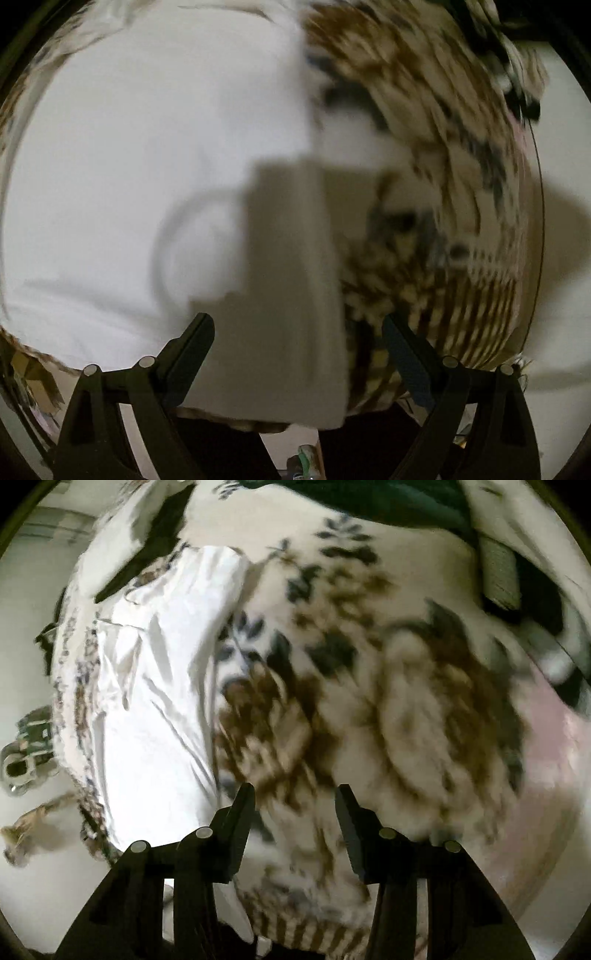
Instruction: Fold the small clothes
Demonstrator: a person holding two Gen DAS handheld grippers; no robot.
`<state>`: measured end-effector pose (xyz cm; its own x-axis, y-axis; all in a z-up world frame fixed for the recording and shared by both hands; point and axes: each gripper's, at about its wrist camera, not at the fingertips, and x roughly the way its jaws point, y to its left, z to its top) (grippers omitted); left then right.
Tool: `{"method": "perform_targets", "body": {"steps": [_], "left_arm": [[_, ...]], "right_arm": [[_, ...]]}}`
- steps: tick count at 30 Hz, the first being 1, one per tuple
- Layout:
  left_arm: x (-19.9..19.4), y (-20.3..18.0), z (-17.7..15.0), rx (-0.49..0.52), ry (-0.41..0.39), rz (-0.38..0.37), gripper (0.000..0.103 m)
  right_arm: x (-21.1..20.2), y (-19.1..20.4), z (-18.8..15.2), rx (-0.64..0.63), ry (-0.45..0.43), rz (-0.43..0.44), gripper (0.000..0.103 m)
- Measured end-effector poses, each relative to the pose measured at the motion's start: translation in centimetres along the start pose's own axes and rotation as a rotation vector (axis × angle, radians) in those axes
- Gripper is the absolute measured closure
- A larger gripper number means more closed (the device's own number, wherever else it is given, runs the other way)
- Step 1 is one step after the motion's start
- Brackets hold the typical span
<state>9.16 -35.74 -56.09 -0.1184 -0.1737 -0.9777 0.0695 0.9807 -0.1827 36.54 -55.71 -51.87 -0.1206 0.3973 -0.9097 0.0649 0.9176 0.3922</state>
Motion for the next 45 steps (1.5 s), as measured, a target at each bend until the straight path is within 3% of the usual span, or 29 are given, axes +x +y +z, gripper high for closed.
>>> {"method": "perform_targets", "body": {"steps": [2, 4, 7, 11, 13, 14, 15, 17, 24, 29, 37, 42, 45], "left_arm": [[1.9, -1.1, -0.6, 0.007, 0.029, 0.01, 0.018], [2.8, -1.4, -1.1, -0.006, 0.022, 0.04, 0.064], [2.3, -0.4, -0.9, -0.048, -0.027, 0.041, 0.102], [0.1, 1.8, -0.9, -0.104, -0.118, 0.011, 0.103], [-1.6, 3.1, -0.8, -0.13, -0.152, 0.004, 0.103], [-2.5, 3.8, -1.0, -0.149, -0.165, -0.001, 0.103], [-3.3, 4.6, -1.0, -0.166, -0.175, -0.011, 0.103], [-4.7, 5.7, -1.6, -0.195, -0.193, -0.025, 0.103], [-10.0, 13.8, -4.6, -0.311, -0.285, -0.051, 0.103], [-11.9, 19.2, -5.2, -0.391, -0.33, -0.021, 0.103], [-11.6, 31.7, -6.3, -0.577, -0.355, -0.046, 0.103], [-9.2, 37.9, -6.5, -0.656, -0.327, -0.081, 0.103], [-8.0, 40.3, -6.3, -0.668, -0.312, -0.102, 0.103]], "right_arm": [[1.8, 0.0, 3.5, 0.015, 0.012, 0.077, 0.048], [3.5, 0.3, 6.5, 0.023, 0.013, 0.145, 0.044], [5.9, 0.9, 10.4, 0.033, 0.02, 0.186, 0.044], [8.0, 0.7, 13.4, 0.113, -0.017, 0.262, 0.044], [8.1, 1.0, 13.7, 0.138, -0.046, 0.316, 0.061], [7.7, 1.4, 13.6, 0.144, -0.058, 0.324, 0.087], [7.4, 1.7, 13.5, 0.144, -0.068, 0.316, 0.095], [6.0, 2.9, 13.3, 0.118, -0.102, 0.287, 0.098], [0.8, 10.0, 13.1, -0.009, -0.143, 0.172, 0.099], [-0.2, 19.3, 13.8, -0.087, -0.15, 0.119, 0.099], [6.6, 35.2, 16.3, -0.174, -0.156, -0.032, 0.1], [12.2, 41.2, 17.5, -0.197, -0.154, -0.162, 0.1], [14.9, 42.7, 18.0, -0.207, -0.152, -0.23, 0.1]]}}
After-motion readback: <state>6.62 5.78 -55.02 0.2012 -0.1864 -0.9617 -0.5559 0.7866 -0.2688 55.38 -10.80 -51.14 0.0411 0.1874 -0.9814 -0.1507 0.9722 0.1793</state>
